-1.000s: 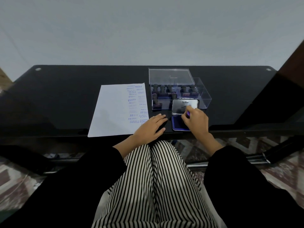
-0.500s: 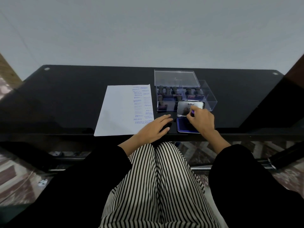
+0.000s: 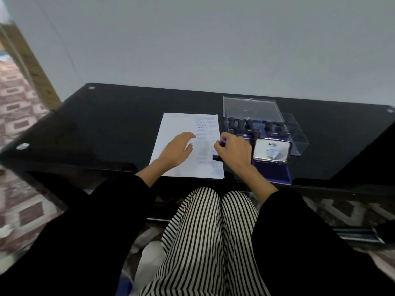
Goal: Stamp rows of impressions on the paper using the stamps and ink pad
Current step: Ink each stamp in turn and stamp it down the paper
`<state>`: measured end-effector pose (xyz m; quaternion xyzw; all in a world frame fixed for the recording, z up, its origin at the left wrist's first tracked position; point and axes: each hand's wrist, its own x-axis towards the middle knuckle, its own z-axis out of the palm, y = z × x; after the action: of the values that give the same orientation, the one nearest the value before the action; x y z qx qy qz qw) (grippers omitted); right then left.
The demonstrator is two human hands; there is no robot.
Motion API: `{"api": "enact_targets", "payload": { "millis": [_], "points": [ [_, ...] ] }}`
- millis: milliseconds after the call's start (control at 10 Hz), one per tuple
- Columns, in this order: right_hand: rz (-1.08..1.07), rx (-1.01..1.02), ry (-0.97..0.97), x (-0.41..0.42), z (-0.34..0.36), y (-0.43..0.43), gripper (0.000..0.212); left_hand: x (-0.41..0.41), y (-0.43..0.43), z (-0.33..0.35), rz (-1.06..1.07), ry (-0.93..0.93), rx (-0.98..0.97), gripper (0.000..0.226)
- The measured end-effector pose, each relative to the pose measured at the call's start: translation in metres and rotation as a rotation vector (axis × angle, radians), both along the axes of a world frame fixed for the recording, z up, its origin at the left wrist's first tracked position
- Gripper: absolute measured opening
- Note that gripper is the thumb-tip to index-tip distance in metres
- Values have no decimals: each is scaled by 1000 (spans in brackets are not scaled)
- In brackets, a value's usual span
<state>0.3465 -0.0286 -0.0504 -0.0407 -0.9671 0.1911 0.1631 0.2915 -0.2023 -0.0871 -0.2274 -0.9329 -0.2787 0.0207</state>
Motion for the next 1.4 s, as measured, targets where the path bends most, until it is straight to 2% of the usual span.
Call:
{"api": "enact_targets", "payload": {
  "millis": [200, 500, 800, 1400],
  "points": [
    [46, 28, -54, -12, -11, -30, 24, -3, -9, -16, -19, -10, -147, 47],
    [70, 122, -82, -17, -22, -36, 26, -8, -9, -32, -46, -49, -229, 51],
    [51, 212, -77, -14, -34, -39, 28, -7, -11, -38, -48, -27, -223, 51],
    [47, 141, 45, -8, -50, -42, 21, -8, -11, -42, -41, -3, -227, 51]
  ]
}}
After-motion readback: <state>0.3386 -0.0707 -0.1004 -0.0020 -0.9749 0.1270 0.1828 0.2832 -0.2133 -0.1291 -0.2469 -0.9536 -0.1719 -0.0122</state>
